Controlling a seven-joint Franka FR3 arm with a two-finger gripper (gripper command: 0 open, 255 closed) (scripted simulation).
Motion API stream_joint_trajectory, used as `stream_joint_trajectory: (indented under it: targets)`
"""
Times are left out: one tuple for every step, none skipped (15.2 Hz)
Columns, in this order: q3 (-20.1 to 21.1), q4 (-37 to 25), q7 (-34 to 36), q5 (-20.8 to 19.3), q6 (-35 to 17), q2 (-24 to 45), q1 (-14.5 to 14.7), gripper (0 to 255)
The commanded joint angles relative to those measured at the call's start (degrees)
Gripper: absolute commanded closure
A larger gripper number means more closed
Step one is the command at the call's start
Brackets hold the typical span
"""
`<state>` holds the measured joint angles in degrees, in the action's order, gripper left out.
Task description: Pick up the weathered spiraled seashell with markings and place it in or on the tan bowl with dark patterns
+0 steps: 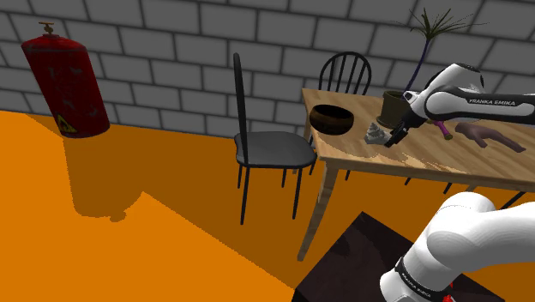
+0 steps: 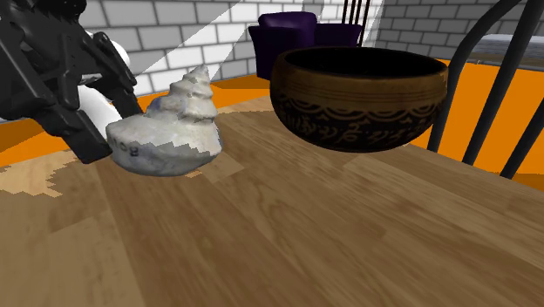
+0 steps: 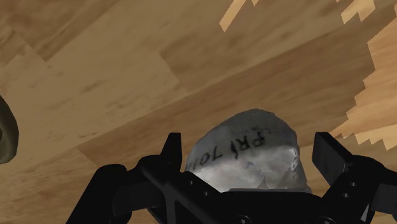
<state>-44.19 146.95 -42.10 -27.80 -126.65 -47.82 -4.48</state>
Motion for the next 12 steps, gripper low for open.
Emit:
stream_joint_trajectory:
  targets:
    - [0.0, 0.02, 0.02, 0.0, -0.05, 0.02, 0.01, 0]
    - [0.0, 0.02, 0.02, 0.0, -0.05, 0.02, 0.01, 0]
    - [0.0, 0.02, 0.01, 0.0, -0.04, 0.02, 0.01, 0]
    - [0.0, 0.02, 0.01, 0.0, -0.04, 0.02, 0.01, 255]
    - [0.0, 0.02, 0.01, 0.0, -0.04, 0.02, 0.01, 255]
    - [-0.01, 0.02, 0.02, 0.0, -0.04, 0.02, 0.01, 255]
    - [-0.01, 0.03, 0.02, -0.01, -0.04, 0.01, 0.0, 255]
    - [-0.01, 0.02, 0.01, -0.01, -0.04, 0.02, 0.01, 255]
    - [-0.01, 0.02, 0.02, -0.01, -0.04, 0.01, 0.01, 255]
    - [-0.01, 0.02, 0.02, -0.01, -0.04, 0.01, 0.01, 255]
    - [-0.01, 0.02, 0.02, -0.01, -0.04, 0.01, 0.01, 255]
    - [-0.01, 0.02, 0.02, -0.01, -0.04, 0.01, 0.01, 255]
